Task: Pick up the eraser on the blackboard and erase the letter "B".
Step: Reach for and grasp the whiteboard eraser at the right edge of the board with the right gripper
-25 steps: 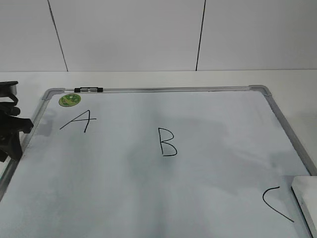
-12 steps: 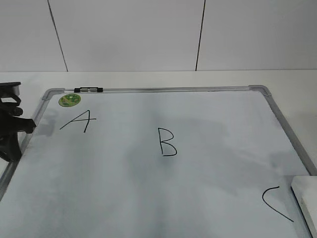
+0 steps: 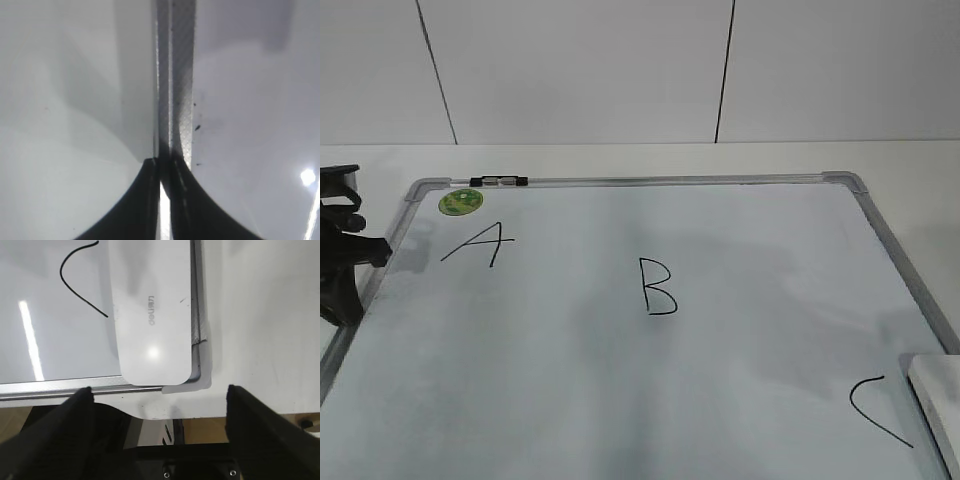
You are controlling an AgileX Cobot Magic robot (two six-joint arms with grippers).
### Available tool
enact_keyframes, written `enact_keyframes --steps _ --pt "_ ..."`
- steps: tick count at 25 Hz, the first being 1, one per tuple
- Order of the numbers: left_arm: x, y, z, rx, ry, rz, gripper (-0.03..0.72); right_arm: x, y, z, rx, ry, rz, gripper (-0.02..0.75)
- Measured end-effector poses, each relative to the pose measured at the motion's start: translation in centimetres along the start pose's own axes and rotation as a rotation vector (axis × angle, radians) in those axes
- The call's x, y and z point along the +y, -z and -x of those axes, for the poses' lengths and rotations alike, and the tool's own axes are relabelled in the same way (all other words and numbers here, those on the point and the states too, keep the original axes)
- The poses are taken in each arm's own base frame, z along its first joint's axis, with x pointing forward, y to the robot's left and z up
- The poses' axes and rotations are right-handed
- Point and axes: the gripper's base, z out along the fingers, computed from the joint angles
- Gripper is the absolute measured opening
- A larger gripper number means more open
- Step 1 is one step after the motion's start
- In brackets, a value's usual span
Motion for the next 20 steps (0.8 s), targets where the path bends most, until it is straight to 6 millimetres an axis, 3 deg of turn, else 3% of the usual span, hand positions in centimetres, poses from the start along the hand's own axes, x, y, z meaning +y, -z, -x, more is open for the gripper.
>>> enact_keyframes --steps 20 --pt "0.0 0.0 0.0 -0.002 0.001 -0.002 0.020 0.5 -6.7 4.7 0.158 -0.038 0.002 0.641"
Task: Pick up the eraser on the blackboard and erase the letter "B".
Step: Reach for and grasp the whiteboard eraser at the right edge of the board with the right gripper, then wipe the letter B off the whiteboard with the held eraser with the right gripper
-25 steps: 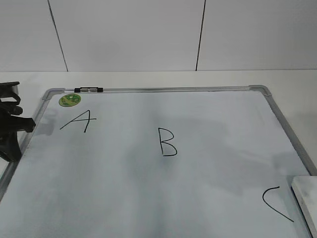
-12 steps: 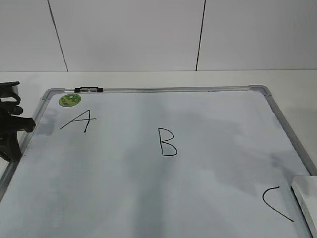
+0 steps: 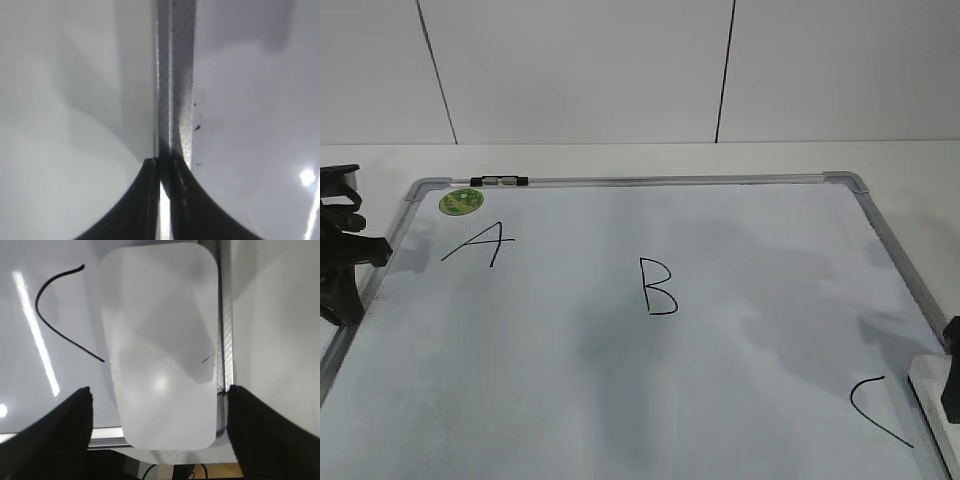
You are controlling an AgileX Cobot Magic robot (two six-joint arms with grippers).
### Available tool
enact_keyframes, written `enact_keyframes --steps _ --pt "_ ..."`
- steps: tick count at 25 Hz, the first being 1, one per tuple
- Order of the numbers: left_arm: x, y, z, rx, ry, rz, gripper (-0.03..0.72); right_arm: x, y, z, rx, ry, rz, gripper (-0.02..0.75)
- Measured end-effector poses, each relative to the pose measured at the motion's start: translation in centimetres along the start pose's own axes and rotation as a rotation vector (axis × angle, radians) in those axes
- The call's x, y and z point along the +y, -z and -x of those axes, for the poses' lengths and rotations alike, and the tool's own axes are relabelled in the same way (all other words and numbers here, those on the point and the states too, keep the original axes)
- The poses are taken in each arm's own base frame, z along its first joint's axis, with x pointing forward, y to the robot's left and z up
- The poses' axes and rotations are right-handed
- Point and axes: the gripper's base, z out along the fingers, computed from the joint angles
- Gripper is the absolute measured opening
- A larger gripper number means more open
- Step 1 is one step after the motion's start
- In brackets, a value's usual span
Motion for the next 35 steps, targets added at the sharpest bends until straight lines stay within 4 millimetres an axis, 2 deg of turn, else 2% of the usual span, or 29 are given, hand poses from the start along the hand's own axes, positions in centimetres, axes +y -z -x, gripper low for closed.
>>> enact_keyframes --steps 11,25,29,35 --pt "0.0 0.0 0.0 0.000 0.000 0.000 0.020 0.0 -2.0 1.1 0.063 0.005 -0.012 0.643" --pt "0.0 0.0 0.0 0.000 0.000 0.000 0.020 0.0 -3.5 1.9 0.102 0.000 -0.020 0.642" --pt "0.0 0.0 0.0 -0.002 0.000 0.000 0.020 0.0 -3.8 2.0 0.114 -0.001 -0.022 0.628" --pt "0.0 0.0 0.0 -0.004 0.000 0.000 0.020 -0.1 -3.8 2.0 0.111 0.013 -0.026 0.563"
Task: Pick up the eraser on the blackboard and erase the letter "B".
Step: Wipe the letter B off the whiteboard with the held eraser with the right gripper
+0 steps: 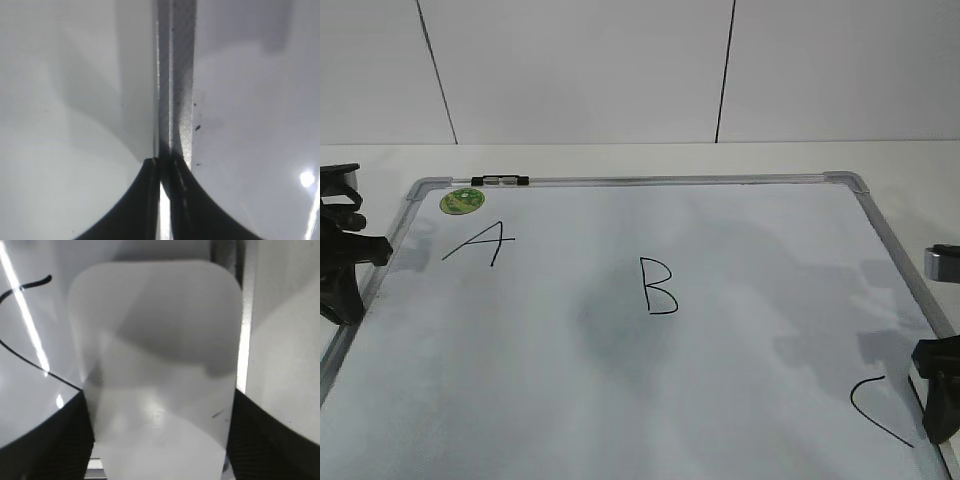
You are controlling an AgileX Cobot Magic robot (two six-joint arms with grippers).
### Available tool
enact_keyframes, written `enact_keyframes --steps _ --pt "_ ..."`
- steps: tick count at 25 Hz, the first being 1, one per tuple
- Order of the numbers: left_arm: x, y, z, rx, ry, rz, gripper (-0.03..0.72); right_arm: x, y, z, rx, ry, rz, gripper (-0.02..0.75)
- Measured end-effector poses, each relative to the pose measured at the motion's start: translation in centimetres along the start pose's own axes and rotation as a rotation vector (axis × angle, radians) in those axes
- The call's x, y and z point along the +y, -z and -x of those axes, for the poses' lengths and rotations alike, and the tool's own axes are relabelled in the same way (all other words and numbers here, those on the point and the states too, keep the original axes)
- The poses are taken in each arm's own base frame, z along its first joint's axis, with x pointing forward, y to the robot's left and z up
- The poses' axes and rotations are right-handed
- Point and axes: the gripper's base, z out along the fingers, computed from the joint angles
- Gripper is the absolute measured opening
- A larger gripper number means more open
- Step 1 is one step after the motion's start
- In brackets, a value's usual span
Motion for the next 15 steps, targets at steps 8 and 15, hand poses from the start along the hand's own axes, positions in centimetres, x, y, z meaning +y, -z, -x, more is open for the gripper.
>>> enact_keyframes --steps 8,15 --pt "0.00 0.00 0.04 -0.004 0.000 0.000 0.020 -0.02 0.00 -0.07 0.008 0.009 -0.003 0.535" --pt "0.00 0.00 0.05 -0.006 0.000 0.000 0.020 -0.03 0.01 -0.16 0.025 0.009 -0.004 0.534"
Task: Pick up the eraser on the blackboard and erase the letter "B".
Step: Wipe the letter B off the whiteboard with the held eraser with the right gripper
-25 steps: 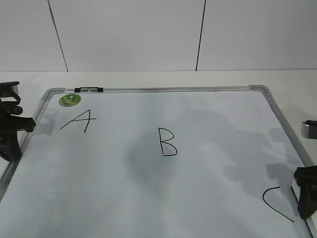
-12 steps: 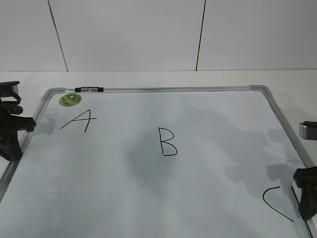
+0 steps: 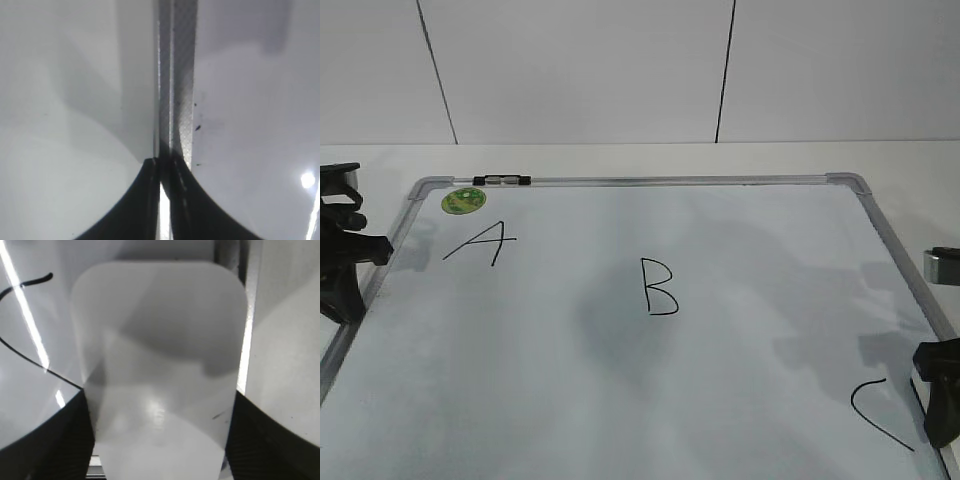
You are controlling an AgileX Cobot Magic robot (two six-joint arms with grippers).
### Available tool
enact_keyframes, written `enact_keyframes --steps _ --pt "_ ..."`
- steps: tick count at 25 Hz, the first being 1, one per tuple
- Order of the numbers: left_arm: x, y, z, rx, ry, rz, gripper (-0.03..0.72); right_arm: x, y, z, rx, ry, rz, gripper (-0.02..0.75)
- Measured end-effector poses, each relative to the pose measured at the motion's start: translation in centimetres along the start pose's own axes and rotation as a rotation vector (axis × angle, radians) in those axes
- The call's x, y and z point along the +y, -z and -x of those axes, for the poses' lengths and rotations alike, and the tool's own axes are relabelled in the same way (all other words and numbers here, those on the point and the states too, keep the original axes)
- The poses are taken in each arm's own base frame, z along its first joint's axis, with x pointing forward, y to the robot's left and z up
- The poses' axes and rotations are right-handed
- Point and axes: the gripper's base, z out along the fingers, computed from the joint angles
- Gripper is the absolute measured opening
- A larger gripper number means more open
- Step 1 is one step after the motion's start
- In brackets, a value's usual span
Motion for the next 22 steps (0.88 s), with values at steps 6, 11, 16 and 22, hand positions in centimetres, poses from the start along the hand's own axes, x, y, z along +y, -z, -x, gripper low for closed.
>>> enact_keyframes --steps 6,11,16,22 --pt "0.0 0.0 0.0 0.000 0.000 0.000 0.020 0.0 0.2 0.2 0.002 0.001 0.000 0.534" --pt "0.0 0.0 0.0 -0.003 0.000 0.000 0.020 0.2 1.5 1.0 -0.019 -0.001 0.004 0.534" --pt "0.0 0.0 0.0 -0.003 0.000 0.000 0.020 0.4 2.9 1.6 -0.022 0.003 0.007 0.534" --pt "0.0 0.0 0.0 -0.003 0.000 0.000 0.020 1.3 5.9 3.1 -0.105 0.009 0.067 0.533"
